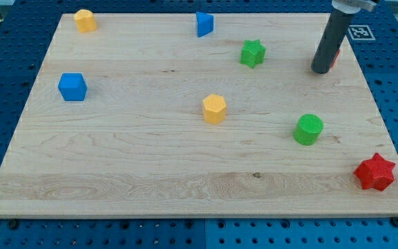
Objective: Push the red circle to top right
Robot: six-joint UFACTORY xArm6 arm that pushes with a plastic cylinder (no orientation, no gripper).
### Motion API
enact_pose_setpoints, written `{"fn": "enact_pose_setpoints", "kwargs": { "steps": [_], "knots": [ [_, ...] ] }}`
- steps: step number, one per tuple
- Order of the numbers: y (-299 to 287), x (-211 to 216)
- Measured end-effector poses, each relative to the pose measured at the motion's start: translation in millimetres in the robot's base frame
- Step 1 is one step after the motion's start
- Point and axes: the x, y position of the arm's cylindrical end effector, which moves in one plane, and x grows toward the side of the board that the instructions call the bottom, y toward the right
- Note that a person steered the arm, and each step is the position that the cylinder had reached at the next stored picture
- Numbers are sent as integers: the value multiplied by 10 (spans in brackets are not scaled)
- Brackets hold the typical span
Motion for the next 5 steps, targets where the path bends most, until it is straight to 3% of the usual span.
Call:
{"fn": "enact_pose_setpoints", "kwargs": {
  "steps": [3, 5],
  "knots": [
    [11, -20],
    [128, -250]
  ]
}}
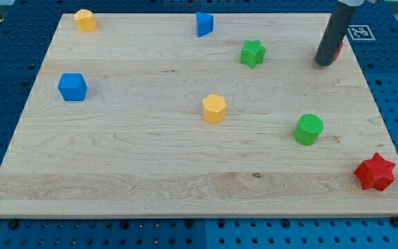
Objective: Push the red circle to top right
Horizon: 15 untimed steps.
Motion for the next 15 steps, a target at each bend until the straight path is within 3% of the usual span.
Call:
{"fn": "enact_pose_setpoints", "kwargs": {
  "steps": [4, 8, 12, 15],
  "knots": [
    [563, -119],
    [527, -507],
    [95, -339],
    [121, -424]
  ]
}}
